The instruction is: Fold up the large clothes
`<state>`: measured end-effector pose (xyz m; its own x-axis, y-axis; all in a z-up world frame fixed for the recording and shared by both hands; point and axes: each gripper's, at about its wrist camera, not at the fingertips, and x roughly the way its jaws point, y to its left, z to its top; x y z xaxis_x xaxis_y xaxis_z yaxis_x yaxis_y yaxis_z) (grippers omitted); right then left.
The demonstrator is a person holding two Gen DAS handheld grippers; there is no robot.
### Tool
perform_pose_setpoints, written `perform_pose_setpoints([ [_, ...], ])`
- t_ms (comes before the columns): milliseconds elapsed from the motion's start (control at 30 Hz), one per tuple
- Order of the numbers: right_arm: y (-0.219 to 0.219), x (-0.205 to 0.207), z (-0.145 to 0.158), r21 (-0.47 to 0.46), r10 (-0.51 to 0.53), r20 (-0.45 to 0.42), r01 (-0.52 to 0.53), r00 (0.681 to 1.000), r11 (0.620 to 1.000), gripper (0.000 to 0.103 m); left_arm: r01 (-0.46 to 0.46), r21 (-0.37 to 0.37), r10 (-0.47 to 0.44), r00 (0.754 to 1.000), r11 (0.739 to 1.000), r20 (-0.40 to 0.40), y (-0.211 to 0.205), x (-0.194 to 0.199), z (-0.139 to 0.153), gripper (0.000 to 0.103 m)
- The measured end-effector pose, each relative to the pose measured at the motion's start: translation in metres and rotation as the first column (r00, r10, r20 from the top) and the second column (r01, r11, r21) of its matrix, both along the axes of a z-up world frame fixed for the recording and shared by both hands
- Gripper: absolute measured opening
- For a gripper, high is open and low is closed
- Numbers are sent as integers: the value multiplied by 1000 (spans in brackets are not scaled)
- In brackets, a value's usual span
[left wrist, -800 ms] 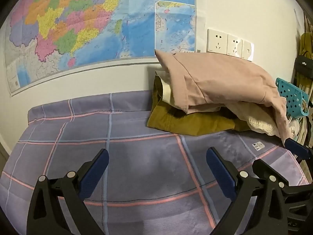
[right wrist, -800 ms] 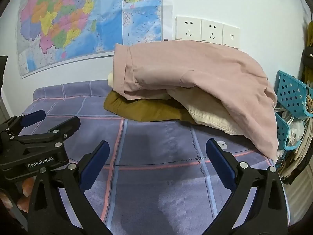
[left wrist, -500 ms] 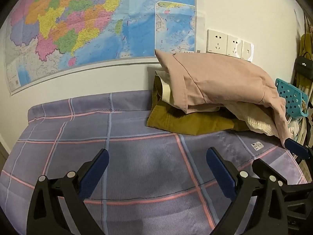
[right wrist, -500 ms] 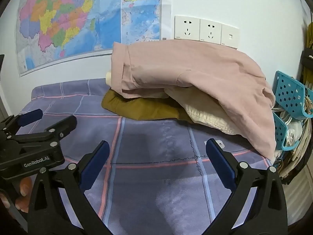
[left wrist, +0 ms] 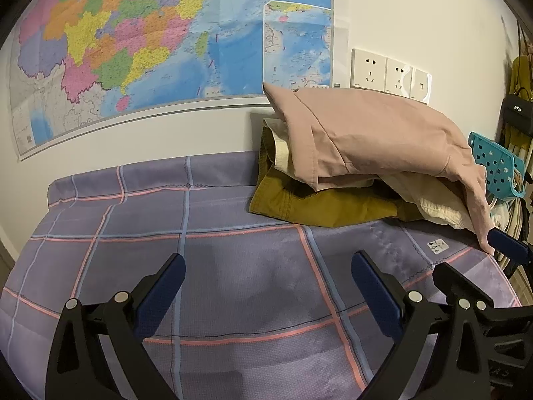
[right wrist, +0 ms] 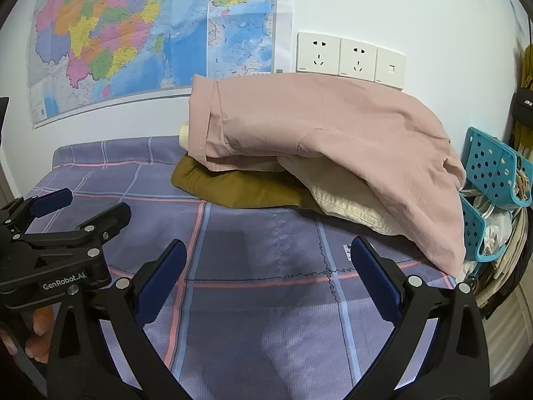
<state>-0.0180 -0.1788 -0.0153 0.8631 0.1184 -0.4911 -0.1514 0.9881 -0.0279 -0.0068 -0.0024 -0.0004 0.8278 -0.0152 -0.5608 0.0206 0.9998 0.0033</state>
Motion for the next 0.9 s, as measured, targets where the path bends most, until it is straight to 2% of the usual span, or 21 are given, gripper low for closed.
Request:
perform_pose_setpoints([
  [900,0,2,3,-16,0,16,1,1000,1000,97,3,4,-3,1000,1000,2,-2,3,2,96],
])
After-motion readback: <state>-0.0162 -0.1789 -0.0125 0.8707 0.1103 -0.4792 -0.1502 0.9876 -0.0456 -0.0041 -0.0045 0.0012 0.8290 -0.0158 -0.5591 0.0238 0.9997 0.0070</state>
